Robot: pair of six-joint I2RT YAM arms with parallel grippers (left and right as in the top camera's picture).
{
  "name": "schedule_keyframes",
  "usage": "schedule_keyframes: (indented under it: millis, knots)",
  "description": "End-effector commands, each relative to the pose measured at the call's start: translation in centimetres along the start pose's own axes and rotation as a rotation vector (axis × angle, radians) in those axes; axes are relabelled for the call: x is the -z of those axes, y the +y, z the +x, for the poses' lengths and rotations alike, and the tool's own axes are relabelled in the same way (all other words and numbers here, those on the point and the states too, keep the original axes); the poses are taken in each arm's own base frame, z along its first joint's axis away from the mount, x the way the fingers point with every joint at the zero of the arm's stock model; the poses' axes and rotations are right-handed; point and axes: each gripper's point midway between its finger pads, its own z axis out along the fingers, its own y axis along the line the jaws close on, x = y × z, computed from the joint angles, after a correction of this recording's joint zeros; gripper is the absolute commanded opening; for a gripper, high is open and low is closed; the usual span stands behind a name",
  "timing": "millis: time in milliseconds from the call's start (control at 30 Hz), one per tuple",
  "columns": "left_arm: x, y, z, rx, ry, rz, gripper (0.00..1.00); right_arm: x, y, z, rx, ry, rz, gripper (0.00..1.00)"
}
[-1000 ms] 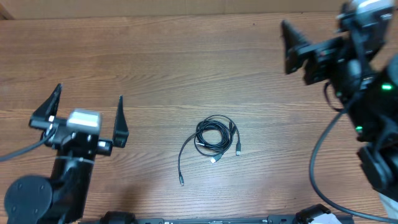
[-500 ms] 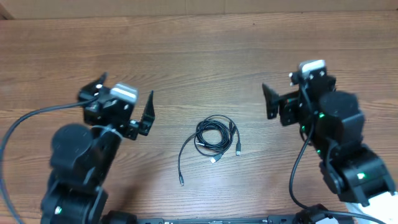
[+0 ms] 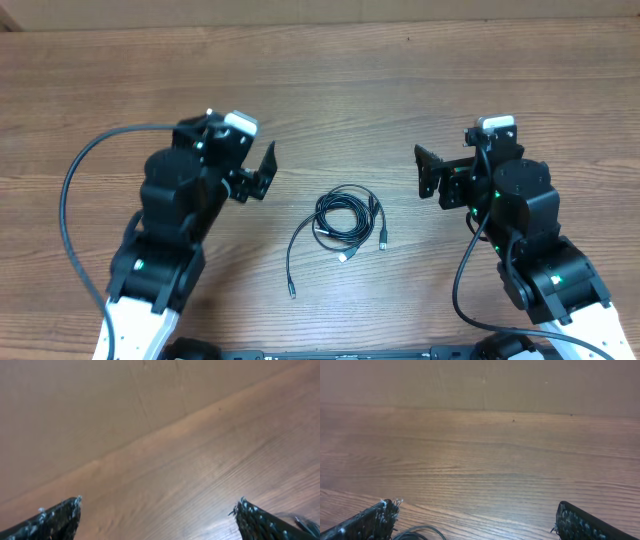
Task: Untangle cables
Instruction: 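Move both grippers inward and down toward the black cable bundle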
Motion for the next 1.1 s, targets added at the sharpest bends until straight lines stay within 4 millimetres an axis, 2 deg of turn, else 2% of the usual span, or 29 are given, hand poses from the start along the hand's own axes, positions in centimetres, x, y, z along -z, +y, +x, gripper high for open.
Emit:
schedule_keyframes:
  millis: [0, 100, 167, 267, 367, 467, 533, 700, 800, 933, 1067]
  knots:
    - [-2.1, 0.0, -0.7, -0.001, -0.038, -0.003, 1.0, -0.9, 0.0, -0.7, -0.02, -0.022, 0.005, 1.0]
    - [-4.2, 0.4, -2.2, 0.012, -0.11, -0.022, 1.0, -3.3, 0.1, -0.9, -0.078, -0.027, 0.02, 1.0]
    - [-5.6, 0.2, -1.6, 0.054, -0.095, -0.017, 1.0, -5.1, -0.3, 0.2, -0.197, 0.009, 0.054, 1.0]
    - [-7.9, -0.2, 2.2, 0.216, 0.037, -0.016, 1.0, -7.7, -0.2, 3.2, -0.365, 0.115, 0.074, 1.0]
    - [-9.2, -2.6, 6.8, 0.521, 0.219, 0.044, 0.99, -9.0, 1.8, 6.5, -0.48, 0.262, -0.002, 1.0]
    - [-9.2, -6.2, 9.2, 0.612, 0.35, 0.205, 0.99, -8.9, 3.7, 8.5, -0.513, 0.377, -0.089, 1.0]
    - [-8.8, -7.5, 9.9, 0.626, 0.396, 0.263, 1.0, -8.5, 4.3, 9.2, -0.519, 0.417, -0.117, 1.0]
    - [-7.5, -10.1, 10.1, 0.664, 0.455, 0.411, 0.99, -7.8, 5.7, 9.6, -0.667, 0.486, -0.164, 1.0]
    - [-7.0, -11.1, 9.5, 0.676, 0.45, 0.487, 0.99, -7.1, 7.4, 9.7, -0.693, 0.536, -0.255, 1.0]
    - [-6.9, -11.2, 9.6, 0.655, 0.449, 0.498, 1.0, -6.1, 8.5, 10.6, -0.647, 0.601, -0.327, 1.0]
    - [-6.7, -11.2, 10.2, 0.56, 0.448, 0.504, 0.99, -5.9, 7.7, 11.8, -0.587, 0.624, -0.284, 1.0]
